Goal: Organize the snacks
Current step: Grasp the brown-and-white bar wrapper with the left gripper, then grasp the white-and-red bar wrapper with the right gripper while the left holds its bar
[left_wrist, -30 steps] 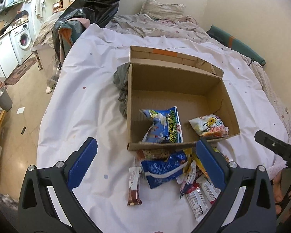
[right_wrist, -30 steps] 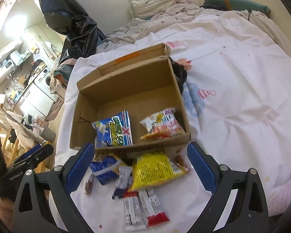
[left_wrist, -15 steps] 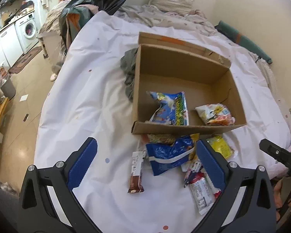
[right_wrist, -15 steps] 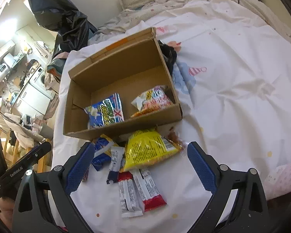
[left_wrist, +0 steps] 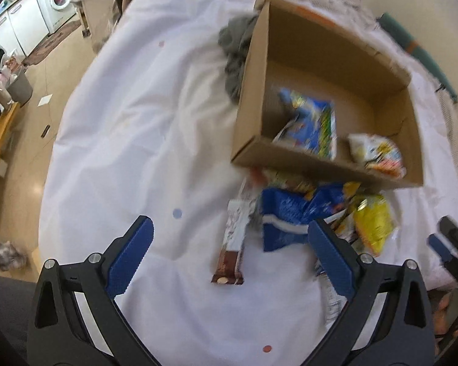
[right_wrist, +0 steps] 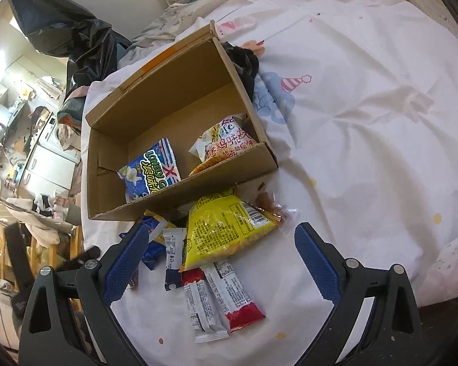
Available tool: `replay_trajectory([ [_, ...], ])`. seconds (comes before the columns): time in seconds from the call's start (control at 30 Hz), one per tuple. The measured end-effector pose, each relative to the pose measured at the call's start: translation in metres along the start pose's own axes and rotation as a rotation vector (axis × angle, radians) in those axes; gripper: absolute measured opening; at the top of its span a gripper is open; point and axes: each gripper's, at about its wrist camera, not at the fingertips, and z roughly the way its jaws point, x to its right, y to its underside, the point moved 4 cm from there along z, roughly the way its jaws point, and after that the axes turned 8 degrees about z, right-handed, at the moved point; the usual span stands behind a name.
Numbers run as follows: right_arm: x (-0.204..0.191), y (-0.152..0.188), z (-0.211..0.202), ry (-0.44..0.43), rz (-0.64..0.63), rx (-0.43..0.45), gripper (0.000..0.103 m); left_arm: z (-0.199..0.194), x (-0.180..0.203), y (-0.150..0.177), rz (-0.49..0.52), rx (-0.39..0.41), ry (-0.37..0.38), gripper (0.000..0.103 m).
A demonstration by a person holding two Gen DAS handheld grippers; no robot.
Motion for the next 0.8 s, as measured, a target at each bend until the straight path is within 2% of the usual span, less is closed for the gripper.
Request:
replay_trajectory([
  [0.03, 0.000, 0.000, 0.000, 0.000, 0.002, -0.002, 0.099, 0.006, 0.001, 0.003, 0.007, -0.023, -0.005, 0.087],
  [0.07, 0.000, 0.000, 0.001, 0.000, 0.003, -0.002, 0.099, 0.014, 0.003, 0.005, 0.018, -0.050, -0.003, 0.076],
  [0.13, -0.001, 0.000, 0.002, 0.004, -0.001, -0.005, 0.099, 0.031, 0.007, 0.008, 0.039, -0.105, -0.003, 0.066],
  [0.27, 0.000, 0.000, 0.005, 0.014, 0.001, -0.012, 0.099, 0.055, 0.014, 0.008, 0.093, -0.151, -0.025, 0.035],
  [0.33, -0.001, 0.000, 0.007, 0.016, -0.004, -0.016, 0.099, 0.066, 0.013, 0.009, 0.088, -0.182, -0.032, 0.026],
  [0.37, -0.001, 0.000, 0.006, 0.020, -0.009, -0.015, 0.099, 0.068, 0.011, 0.010, 0.082, -0.187, -0.041, 0.015],
  [0.47, -0.002, 0.001, 0.006, 0.035, -0.030, -0.008, 0.099, 0.064, 0.009, 0.013, 0.082, -0.209, -0.055, 0.014],
  [0.63, -0.004, 0.001, 0.004, 0.023, -0.036, -0.006, 0.099, 0.045, 0.002, 0.017, 0.061, -0.186, -0.057, 0.014],
  [0.8, -0.002, 0.001, -0.001, 0.015, -0.034, 0.000, 0.099, 0.009, -0.001, 0.020, 0.065, -0.107, -0.047, 0.014],
])
